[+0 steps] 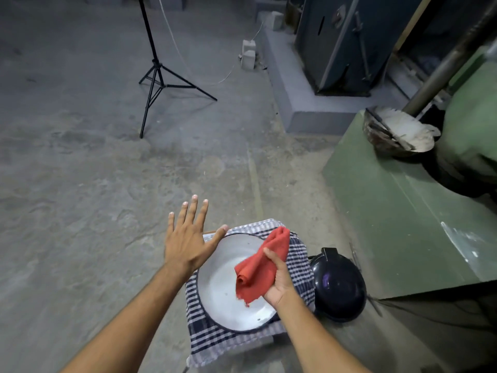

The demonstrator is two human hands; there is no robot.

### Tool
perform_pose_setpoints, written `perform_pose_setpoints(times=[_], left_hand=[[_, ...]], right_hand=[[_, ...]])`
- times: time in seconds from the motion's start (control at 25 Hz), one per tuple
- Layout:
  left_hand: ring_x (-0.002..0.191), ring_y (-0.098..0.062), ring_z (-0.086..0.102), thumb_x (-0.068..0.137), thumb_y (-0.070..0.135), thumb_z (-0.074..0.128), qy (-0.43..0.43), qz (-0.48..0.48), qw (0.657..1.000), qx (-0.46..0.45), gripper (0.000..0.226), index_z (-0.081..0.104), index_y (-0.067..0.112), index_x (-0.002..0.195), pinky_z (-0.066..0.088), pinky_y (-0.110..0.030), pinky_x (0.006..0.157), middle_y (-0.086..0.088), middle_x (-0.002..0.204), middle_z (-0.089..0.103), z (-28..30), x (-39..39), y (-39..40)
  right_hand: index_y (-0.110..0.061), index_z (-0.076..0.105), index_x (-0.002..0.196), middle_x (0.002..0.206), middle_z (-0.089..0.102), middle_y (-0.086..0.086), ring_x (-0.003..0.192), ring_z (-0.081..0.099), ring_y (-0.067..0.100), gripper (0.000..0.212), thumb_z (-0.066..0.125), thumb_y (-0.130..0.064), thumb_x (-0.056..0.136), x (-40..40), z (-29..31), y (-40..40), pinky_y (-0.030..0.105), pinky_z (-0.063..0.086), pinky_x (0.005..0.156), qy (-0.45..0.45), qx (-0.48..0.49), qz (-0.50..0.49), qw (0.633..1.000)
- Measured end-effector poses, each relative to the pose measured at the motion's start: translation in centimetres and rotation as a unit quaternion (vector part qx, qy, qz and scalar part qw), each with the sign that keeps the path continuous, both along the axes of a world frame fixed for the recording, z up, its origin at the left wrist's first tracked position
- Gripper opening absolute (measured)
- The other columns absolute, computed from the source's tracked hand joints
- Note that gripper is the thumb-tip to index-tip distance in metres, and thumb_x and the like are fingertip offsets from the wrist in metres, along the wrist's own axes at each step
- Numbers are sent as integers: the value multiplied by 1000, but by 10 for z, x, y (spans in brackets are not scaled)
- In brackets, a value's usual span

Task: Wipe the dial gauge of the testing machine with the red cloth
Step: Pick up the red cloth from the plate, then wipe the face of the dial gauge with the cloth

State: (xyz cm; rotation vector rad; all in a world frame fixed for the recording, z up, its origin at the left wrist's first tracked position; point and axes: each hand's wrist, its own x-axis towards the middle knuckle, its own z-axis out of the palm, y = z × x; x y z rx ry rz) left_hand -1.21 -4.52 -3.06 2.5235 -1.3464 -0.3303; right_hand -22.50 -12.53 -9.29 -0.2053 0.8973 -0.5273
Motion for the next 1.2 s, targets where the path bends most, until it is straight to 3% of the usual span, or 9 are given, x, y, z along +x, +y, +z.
perform_pose_setpoints(times=[0.08,0.16,0.24,0.36,0.52,0.64,0.84,1.04,1.2], left_hand=[[169,-20,3,84,94,9,7,7,1000,-3,108,18,32,172,0,-50,136,4,182,1,10,-11,-3],[169,-20,2,85,92,10,5,-12,1000,11,106,21,32,172,-2,-49,136,4,182,1,21,-21,-8],[168,-19,1,87,91,11,3,-28,999,26,104,25,31,171,-3,-49,136,3,182,1,36,-33,-13],[168,-20,3,86,90,8,-3,-49,999,14,106,33,29,169,-2,-50,136,2,182,5,66,-57,-30],[168,-20,3,82,90,2,-17,-118,993,-9,111,36,27,167,-2,-49,136,0,182,7,127,-109,-67],[168,-22,6,79,89,1,-40,-176,983,-42,114,41,26,165,0,-50,135,-3,181,11,182,-164,-110],[168,-23,7,81,89,4,-61,-308,942,-121,112,44,24,163,1,-50,135,-4,181,14,278,-324,-182],[168,-25,10,83,87,7,-68,-454,865,-201,109,38,24,166,4,-50,135,-4,181,16,359,-542,-198],[168,-22,4,84,88,6,-43,-551,797,-242,107,24,29,171,1,-49,136,-1,181,10,400,-726,-173]], right_hand=[[-16,80,79,64,66,5,58,69,24,39,104,-27,50,-15,9,6,38,63,67,-40,-10,-21,999],[-19,80,95,67,64,0,59,66,18,46,103,-18,55,-24,20,9,37,63,70,-75,-11,-64,995],[-19,80,117,101,78,7,89,78,23,43,83,-7,76,-32,39,8,47,64,86,-137,-33,-86,986],[-16,67,143,152,60,19,137,62,36,57,63,3,89,-55,67,-3,54,59,100,-172,-82,-106,976],[-11,43,158,160,51,20,143,56,33,95,92,-17,77,-121,125,-22,49,57,105,-153,-177,-173,957],[-13,40,160,162,49,17,146,53,31,102,94,-33,76,-192,174,-42,51,54,109,-179,-241,-239,924],[-18,48,158,160,52,16,143,56,31,101,96,-45,72,-363,276,-61,52,53,110,-185,-336,-334,861],[-18,43,159,159,52,19,143,56,34,107,95,-50,71,-559,360,-26,58,37,117,-136,-415,-436,787],[-13,44,158,160,50,22,144,54,36,105,95,-46,72,-714,418,31,55,35,119,-115,-445,-502,733]])
